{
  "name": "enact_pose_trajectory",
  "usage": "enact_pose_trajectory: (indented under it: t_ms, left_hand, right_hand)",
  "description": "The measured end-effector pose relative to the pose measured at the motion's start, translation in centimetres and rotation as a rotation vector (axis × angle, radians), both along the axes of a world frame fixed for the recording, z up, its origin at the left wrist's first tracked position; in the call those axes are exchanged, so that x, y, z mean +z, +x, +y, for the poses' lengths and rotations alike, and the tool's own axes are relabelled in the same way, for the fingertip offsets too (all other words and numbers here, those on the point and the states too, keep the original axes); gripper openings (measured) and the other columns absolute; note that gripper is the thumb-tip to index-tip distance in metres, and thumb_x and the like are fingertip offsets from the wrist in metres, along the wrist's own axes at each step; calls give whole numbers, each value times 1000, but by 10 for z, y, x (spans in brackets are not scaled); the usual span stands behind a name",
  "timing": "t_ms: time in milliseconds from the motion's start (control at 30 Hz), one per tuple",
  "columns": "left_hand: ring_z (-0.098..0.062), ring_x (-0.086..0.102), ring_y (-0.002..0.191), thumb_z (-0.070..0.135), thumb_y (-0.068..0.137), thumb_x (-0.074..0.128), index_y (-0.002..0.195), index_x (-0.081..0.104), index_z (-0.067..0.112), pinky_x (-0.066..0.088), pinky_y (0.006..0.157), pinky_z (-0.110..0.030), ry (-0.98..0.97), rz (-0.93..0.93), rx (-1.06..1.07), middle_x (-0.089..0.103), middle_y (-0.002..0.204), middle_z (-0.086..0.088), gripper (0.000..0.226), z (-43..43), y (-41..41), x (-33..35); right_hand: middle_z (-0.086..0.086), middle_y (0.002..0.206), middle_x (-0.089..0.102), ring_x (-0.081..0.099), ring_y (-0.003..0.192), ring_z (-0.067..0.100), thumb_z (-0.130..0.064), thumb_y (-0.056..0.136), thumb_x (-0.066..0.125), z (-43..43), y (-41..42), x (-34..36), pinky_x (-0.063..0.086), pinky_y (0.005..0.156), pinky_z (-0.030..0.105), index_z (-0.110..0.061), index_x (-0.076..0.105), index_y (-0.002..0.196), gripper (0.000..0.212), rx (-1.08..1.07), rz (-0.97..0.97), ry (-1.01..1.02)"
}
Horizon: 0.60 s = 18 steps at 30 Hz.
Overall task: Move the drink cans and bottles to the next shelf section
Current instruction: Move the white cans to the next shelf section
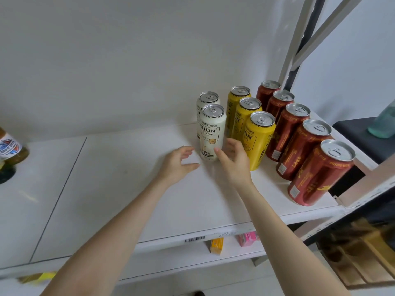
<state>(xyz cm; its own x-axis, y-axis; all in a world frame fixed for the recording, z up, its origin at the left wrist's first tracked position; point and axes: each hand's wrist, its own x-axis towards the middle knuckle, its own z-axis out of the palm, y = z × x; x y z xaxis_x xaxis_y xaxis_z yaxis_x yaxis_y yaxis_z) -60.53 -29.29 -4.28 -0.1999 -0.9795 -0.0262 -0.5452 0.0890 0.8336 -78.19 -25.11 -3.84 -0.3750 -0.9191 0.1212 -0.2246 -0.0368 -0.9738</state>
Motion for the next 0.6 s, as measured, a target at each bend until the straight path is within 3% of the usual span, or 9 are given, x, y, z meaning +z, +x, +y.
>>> enact_pose_trajectory:
  t_ms: [100,267,367,467,600]
  left_hand:
    - [-19,58,121,21,85,76,130,60,11,37,94,-18,-132,-164,38,64,129,-7,48,19,15,1]
    - [-31,52,126,24,94,63,132,59,7,40,105,-37,-287,-396,40,60,134,-11,42,70,37,4]
    - [-35,49,129,20,94,63,131,60,4,36,108,-40,-367,-468,76,58,136,-16,40,107,48,6]
    - [-40,44,135,22,94,63,132,59,3,31,113,-48,-426,-584,86,52,142,-23,43,139,60,7]
    - [-33,28,147,34,98,53,143,49,13,19,119,-50,-401,-720,96,37,156,-16,50,177,75,6]
  right_hand:
    - [1,134,56,55,119,21,-36,91,69,25,-2,-2,46,96,35,-12,48,138,57,7,209,53]
    - [12,135,55,49,124,34,-37,93,63,73,-4,0,42,94,46,-9,47,139,56,8,632,92]
    - [9,138,54,49,123,34,-41,93,60,102,3,4,39,93,47,-10,47,140,58,12,843,118]
    - [7,145,50,44,131,31,-45,94,56,127,9,5,36,100,46,-13,43,145,61,33,1023,131]
    - [10,154,39,33,142,31,-51,94,52,153,24,10,28,112,51,-16,37,148,65,63,1168,176]
